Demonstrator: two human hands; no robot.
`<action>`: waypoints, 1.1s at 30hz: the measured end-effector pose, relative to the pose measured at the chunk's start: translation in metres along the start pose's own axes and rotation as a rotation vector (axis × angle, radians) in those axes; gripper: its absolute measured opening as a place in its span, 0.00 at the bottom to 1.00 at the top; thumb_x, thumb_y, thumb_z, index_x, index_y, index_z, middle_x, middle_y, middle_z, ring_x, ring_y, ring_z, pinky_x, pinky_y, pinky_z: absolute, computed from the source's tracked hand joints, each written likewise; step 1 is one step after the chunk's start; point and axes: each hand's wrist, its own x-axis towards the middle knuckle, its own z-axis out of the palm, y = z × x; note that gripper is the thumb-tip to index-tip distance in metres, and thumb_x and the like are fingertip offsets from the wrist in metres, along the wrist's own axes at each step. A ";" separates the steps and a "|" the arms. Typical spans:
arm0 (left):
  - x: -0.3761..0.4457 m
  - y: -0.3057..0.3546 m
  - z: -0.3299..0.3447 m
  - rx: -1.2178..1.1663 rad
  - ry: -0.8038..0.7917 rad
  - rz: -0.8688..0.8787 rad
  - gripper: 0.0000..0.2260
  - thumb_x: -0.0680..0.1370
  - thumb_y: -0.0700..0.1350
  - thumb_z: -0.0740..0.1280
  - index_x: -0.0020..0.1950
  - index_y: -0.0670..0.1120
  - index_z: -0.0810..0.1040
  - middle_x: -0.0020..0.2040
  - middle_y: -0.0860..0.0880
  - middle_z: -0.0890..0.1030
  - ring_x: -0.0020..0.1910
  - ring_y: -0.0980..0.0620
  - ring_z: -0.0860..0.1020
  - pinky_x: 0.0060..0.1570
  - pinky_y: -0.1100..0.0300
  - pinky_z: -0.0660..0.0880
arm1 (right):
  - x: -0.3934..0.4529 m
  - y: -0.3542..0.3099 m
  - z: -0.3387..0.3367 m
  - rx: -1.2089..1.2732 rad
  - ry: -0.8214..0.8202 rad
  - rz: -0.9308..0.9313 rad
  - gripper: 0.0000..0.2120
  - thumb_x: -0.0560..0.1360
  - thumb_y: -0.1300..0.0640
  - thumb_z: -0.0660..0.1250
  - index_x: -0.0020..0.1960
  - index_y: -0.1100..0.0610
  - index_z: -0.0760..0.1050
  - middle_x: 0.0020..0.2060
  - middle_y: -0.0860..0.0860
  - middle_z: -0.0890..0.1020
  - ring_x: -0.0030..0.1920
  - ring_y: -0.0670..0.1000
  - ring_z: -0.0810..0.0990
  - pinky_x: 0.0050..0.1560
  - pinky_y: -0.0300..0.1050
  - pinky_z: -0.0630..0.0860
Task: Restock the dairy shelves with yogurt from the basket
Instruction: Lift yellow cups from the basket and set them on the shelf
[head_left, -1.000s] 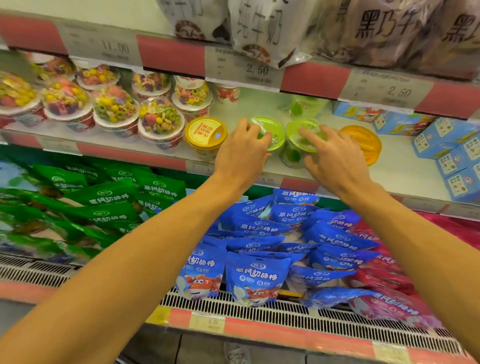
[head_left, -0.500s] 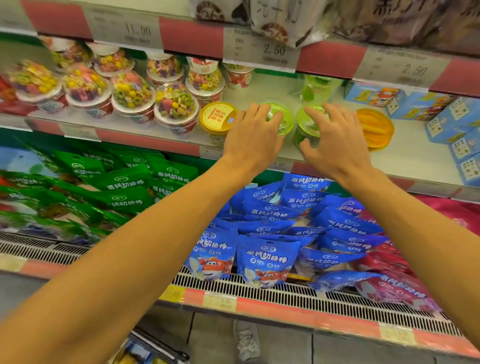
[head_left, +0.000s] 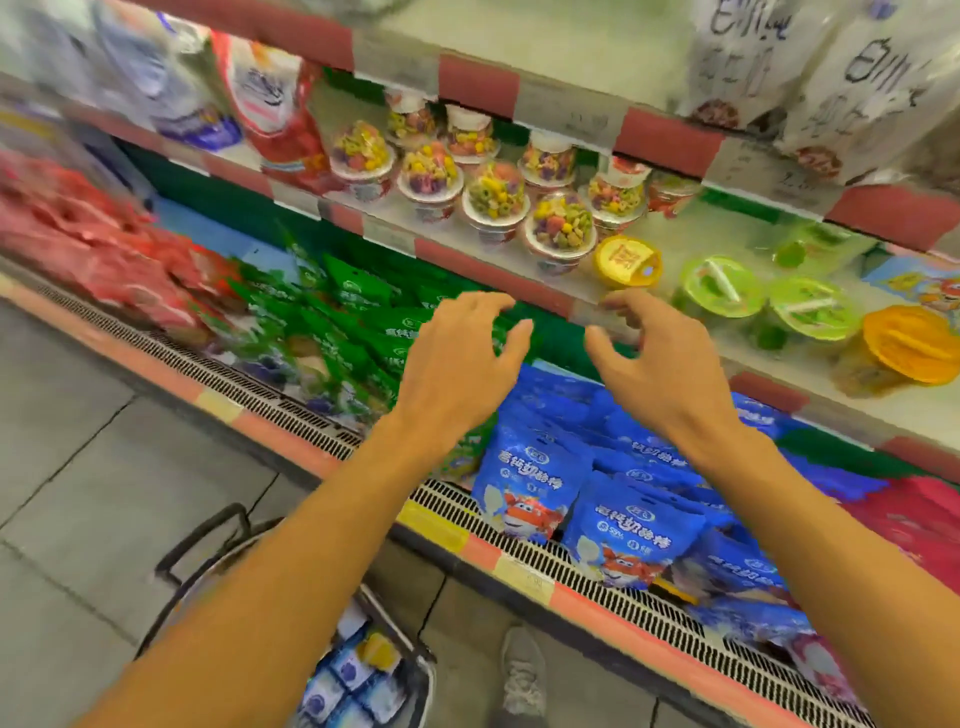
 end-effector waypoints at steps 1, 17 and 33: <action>-0.007 -0.008 0.001 -0.030 -0.003 -0.017 0.18 0.82 0.54 0.63 0.68 0.46 0.76 0.66 0.48 0.77 0.66 0.47 0.72 0.67 0.51 0.69 | -0.008 0.003 -0.003 0.007 -0.006 0.025 0.17 0.77 0.47 0.67 0.64 0.51 0.76 0.58 0.51 0.83 0.58 0.54 0.80 0.59 0.53 0.76; -0.364 -0.329 -0.042 -0.086 0.117 -1.057 0.21 0.81 0.56 0.63 0.72 0.51 0.70 0.69 0.47 0.75 0.68 0.46 0.72 0.64 0.50 0.70 | -0.147 -0.171 0.312 -0.078 -0.679 -0.418 0.18 0.78 0.49 0.68 0.66 0.52 0.75 0.60 0.51 0.81 0.61 0.55 0.79 0.60 0.50 0.75; -0.458 -0.552 0.236 -0.189 -0.058 -1.226 0.28 0.77 0.53 0.65 0.74 0.51 0.59 0.65 0.40 0.71 0.64 0.37 0.71 0.60 0.41 0.73 | -0.233 -0.063 0.686 -0.431 -1.093 -0.433 0.39 0.77 0.42 0.68 0.78 0.56 0.52 0.71 0.60 0.69 0.67 0.64 0.72 0.60 0.57 0.73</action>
